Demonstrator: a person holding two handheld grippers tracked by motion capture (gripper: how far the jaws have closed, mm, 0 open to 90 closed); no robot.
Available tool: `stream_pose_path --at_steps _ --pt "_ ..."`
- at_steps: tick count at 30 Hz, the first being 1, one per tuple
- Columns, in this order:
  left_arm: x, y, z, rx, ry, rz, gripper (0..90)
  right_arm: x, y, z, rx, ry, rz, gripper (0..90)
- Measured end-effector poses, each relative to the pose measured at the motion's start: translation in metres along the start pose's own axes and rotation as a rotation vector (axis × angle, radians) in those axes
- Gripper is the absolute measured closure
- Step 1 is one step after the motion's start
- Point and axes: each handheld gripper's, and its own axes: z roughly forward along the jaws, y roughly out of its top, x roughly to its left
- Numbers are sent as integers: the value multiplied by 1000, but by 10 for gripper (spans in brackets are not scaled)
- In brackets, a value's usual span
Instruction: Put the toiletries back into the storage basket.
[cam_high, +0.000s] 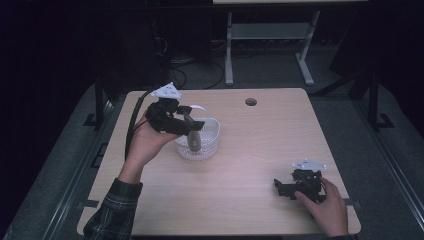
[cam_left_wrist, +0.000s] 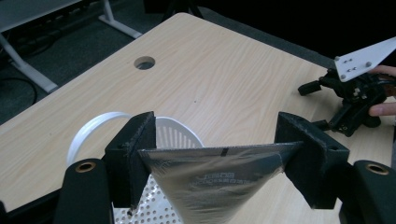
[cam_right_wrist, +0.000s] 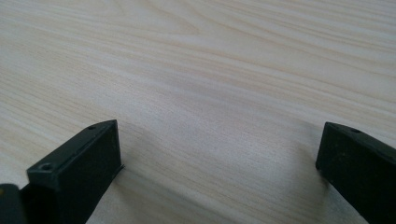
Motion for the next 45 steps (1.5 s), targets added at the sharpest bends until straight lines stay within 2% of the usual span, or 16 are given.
stream_pose_path --at_steps 7,22,45 --pt "7 -1 -1 -8 15 -9 296 0 0 0 0 0 1 0" --pt "23 -6 4 -14 80 -21 296 0 0 0 0 1 1 0" --pt "37 -24 14 -9 126 -38 296 0 0 0 0 0 1 0"
